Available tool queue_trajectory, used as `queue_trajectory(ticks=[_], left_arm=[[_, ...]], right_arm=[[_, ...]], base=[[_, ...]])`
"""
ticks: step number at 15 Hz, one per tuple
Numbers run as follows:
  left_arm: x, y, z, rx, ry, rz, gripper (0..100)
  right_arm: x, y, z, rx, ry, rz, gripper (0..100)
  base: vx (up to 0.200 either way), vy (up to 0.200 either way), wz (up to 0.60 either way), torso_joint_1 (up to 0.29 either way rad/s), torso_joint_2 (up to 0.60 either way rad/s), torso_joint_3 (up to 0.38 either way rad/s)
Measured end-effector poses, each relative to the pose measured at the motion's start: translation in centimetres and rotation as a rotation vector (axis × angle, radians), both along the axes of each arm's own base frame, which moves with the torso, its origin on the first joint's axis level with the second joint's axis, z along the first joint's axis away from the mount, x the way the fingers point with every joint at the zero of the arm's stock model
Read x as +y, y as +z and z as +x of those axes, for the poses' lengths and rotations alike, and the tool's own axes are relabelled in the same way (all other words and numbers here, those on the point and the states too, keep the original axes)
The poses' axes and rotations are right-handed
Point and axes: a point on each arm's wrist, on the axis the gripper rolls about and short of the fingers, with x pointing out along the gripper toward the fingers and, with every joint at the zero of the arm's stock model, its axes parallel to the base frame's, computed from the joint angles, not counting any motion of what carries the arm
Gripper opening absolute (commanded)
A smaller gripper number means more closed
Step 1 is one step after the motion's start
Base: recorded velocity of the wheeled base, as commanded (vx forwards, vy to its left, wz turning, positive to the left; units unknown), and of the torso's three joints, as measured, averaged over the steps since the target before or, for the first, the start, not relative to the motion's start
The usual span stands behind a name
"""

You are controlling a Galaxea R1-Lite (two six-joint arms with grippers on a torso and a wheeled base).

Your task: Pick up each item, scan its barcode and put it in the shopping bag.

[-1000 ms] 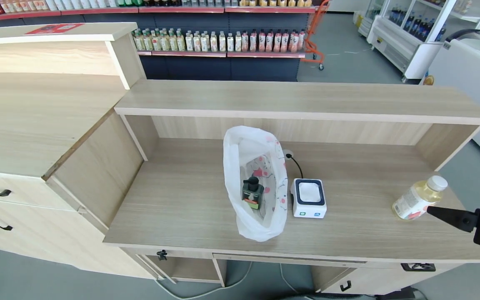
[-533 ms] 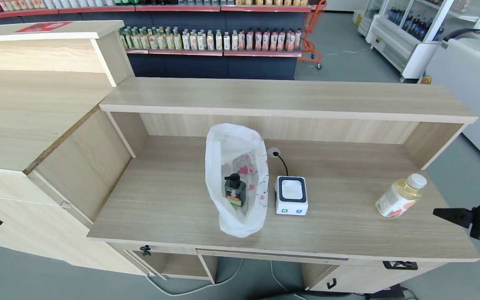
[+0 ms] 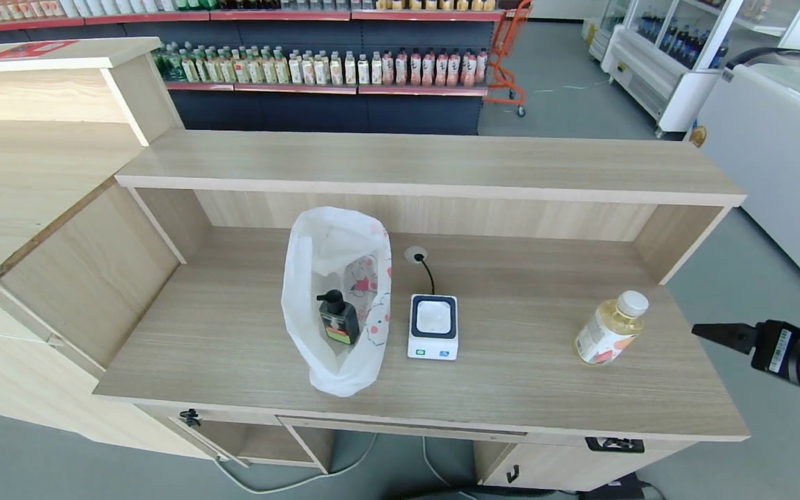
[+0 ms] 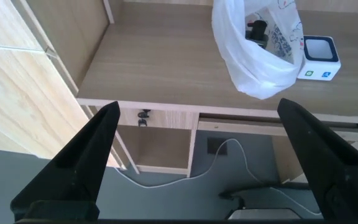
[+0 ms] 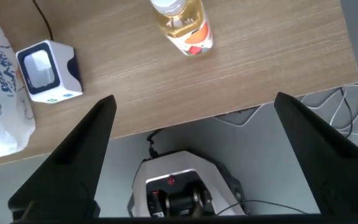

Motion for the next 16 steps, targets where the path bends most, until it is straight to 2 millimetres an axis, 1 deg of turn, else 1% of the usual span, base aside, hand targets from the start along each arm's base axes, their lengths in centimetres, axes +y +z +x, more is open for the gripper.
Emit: queue_trajectory(ticks=[2,3,5,10,11,14,16], left_arm=[[0.0,0.0,0.0,0.0,0.0,0.0,100],[0.0,0.0,0.0,0.0,0.0,-0.003,100],[0.0,0.0,0.0,0.0,0.001,-0.003,100],[0.0,0.0,0.0,0.0,0.0,-0.003,100],[0.0,0.0,0.0,0.0,0.0,-0.003,100],[0.0,0.0,0.0,0.0,0.0,-0.003,100],[0.0,0.0,0.0,0.0,0.001,-0.004,100]], right_arm=[[-0.1,-1.2,1.2,-0.032,0.042,0.03,100],[-0.1,-2.0,1.6,-0.039,0.069,0.033,100],[0.0,-3.7,2.4,-0.023,0.13,-0.015,100],[0.2,-6.5,4.8,-0.11,0.199,-0.128,100],[0.5,-7.3,5.0,-0.112,0.215,-0.137,100],[2.6,-9.4,5.7,-0.104,0.306,-0.133,100],[3.8,-10.4,6.5,-0.133,0.346,-0.137,100]], base=[[0.0,-0.2,0.0,0.005,0.0,0.005],[0.0,0.0,0.0,0.0,0.0,0.0],[0.0,0.0,0.0,0.0,0.0,0.0],[0.0,0.0,0.0,0.0,0.0,0.0],[0.0,0.0,0.0,0.0,0.0,0.0],[0.0,0.0,0.0,0.0,0.0,0.0],[0.0,0.0,0.0,0.0,0.0,0.0]])
